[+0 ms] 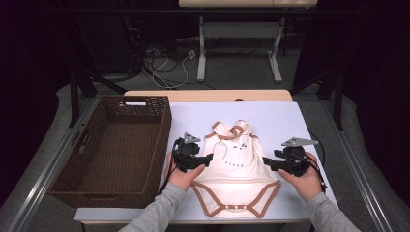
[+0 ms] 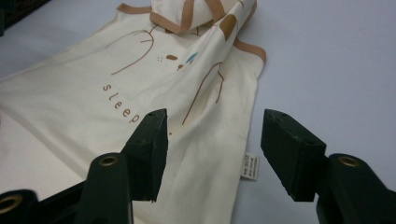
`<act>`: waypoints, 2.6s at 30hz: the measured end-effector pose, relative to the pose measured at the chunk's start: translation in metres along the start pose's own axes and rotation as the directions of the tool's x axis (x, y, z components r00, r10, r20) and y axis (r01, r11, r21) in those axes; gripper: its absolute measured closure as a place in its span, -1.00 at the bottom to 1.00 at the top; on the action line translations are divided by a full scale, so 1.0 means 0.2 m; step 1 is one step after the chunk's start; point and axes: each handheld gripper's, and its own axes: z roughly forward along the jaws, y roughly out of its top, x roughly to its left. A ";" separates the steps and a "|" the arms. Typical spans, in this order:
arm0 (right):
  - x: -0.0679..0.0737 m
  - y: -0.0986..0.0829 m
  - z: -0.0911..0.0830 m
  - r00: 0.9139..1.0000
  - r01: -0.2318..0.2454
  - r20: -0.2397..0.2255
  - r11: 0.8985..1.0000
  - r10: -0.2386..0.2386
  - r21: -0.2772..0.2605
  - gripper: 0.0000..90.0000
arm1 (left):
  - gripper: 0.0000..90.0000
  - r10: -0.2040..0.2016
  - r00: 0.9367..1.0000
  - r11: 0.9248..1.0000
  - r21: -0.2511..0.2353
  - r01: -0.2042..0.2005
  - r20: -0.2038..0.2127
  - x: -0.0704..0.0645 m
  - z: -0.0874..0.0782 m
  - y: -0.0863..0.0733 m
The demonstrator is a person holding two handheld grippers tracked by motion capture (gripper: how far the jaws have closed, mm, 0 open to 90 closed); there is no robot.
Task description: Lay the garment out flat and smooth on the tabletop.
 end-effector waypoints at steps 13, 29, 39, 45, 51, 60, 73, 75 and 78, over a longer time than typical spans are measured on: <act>-0.05 0.23 0.04 0.998 0.063 -0.011 0.998 -0.063 0.005 -0.23 | -0.23 0.017 1.000 1.000 -0.007 -0.017 -0.009 0.03 0.00 0.20; -0.10 0.50 0.08 0.994 0.081 0.078 0.997 -0.082 0.015 -0.33 | -0.37 0.044 0.998 0.999 -0.030 -0.045 -0.036 0.11 0.03 0.41; -0.11 0.52 0.21 0.995 0.076 0.062 0.997 -0.075 -0.013 -0.54 | -0.38 0.066 0.996 0.997 -0.023 -0.067 -0.055 0.16 0.13 0.44; -0.15 0.51 0.31 0.995 0.056 0.077 0.998 -0.055 -0.001 -0.24 | -0.24 0.062 0.997 0.998 0.016 -0.061 -0.047 0.22 0.23 0.42; -0.17 0.48 0.40 0.997 0.066 0.030 0.998 -0.066 0.002 -0.02 | -0.21 0.010 0.999 0.999 0.045 -0.009 -0.041 0.27 0.33 0.38; -0.18 0.43 0.52 0.996 0.073 0.039 0.997 -0.074 0.039 -0.04 | -0.06 -0.027 0.997 0.998 0.050 0.030 -0.068 0.34 0.45 0.30; -0.23 0.36 0.57 0.998 -0.008 0.062 0.999 0.005 0.039 0.13 | 0.27 -0.081 0.996 0.988 0.125 0.086 -0.049 0.34 0.51 0.24; -0.23 0.36 0.56 0.998 -0.013 0.060 0.999 0.011 0.033 0.14 | 0.32 -0.078 0.996 0.987 0.135 0.084 -0.049 0.34 0.51 0.24; -0.24 0.35 0.55 0.998 -0.028 0.060 1.000 0.028 0.010 0.17 | 0.39 -0.073 0.996 0.987 0.140 0.080 -0.049 0.34 0.52 0.24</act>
